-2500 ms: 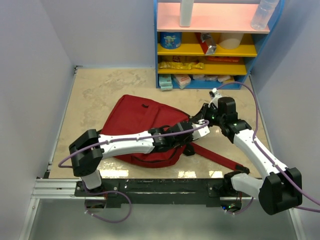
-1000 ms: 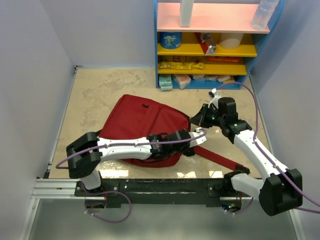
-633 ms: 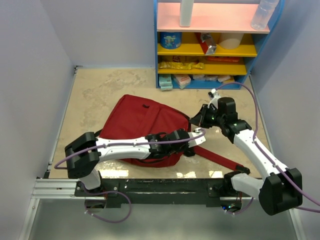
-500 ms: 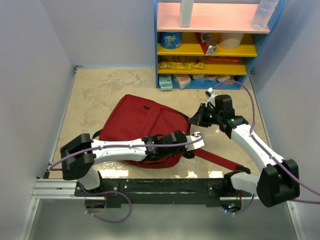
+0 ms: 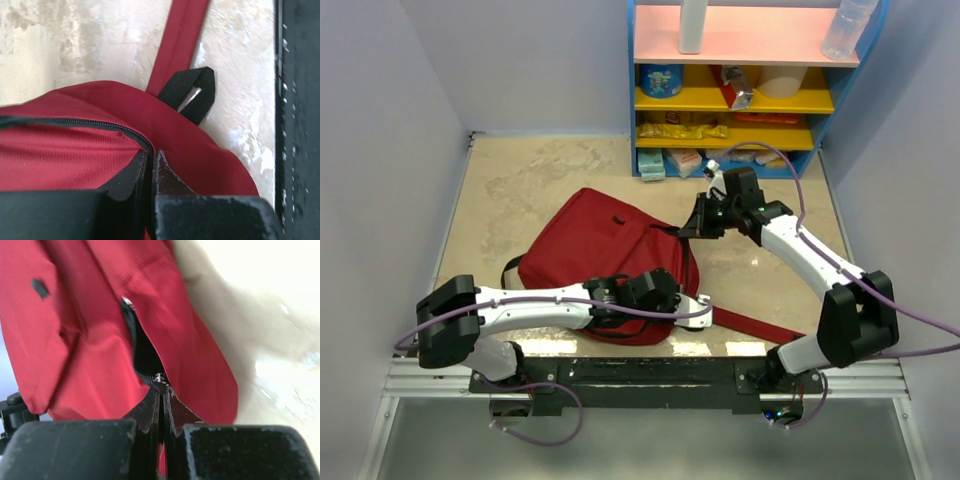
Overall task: Pack the student bag
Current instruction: Zip the student bag at the center of the board.
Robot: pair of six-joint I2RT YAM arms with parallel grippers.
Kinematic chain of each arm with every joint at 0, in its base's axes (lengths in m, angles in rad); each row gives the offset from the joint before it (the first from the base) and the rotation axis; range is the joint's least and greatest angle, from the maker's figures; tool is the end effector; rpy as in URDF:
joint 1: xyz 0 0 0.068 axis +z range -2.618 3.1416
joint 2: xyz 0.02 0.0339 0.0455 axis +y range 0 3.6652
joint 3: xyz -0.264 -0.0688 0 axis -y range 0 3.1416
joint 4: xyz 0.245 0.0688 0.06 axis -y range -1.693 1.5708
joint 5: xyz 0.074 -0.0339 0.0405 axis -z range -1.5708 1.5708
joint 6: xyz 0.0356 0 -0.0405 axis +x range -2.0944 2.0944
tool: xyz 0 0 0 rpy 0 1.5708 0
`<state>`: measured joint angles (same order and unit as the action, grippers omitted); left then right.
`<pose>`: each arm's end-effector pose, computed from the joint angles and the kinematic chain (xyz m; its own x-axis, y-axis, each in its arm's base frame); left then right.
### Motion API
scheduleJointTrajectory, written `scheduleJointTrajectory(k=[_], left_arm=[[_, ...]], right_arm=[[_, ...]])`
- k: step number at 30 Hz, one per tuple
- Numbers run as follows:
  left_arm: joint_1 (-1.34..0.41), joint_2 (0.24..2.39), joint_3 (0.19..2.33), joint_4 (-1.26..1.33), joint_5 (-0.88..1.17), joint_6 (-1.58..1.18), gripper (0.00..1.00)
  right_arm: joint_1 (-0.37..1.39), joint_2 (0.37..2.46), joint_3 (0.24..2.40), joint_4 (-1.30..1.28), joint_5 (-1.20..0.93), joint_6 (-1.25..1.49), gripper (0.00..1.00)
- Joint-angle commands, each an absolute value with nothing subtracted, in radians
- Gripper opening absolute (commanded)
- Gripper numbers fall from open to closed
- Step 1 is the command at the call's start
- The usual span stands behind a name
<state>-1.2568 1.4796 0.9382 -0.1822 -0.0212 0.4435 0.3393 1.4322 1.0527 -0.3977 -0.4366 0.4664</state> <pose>0.0992 -0.3031 0.2290 0.2212 0.7078 -0.6709 0.9422 0.0224 0.3343 0.2864 0.1171 0.2654 -0.8541 0.1307 -0.5034 -0.2259 0.7786 0.5854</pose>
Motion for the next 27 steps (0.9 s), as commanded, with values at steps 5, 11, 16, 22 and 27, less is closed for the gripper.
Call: scheduleJointTrajectory(k=[5,11,16,22,27], left_arm=[[-1.324,1.456,0.91,-0.36,0.255,0.526,0.0],[-1.328,1.457,0.92,-0.367,0.258,0.548,0.0],[-1.328,1.443,0.919,-0.354,0.206,0.532,0.0],[-1.324,1.443,0.995,-0.246,-0.076,0.381,0.32],[-1.252,1.514,1.164,-0.181,-0.35,0.187,0.73]], right_arm=[[0.408,1.555,1.224,-0.106,-0.351,0.449,0.0],[0.416,1.669,1.345,-0.144,-0.353,0.41,0.0],[0.42,1.577,1.3,-0.229,-0.255,0.382,0.0],[0.419,1.427,1.146,-0.222,-0.25,0.414,0.0],[0.42,1.381,1.06,-0.215,-0.276,0.434,0.0]])
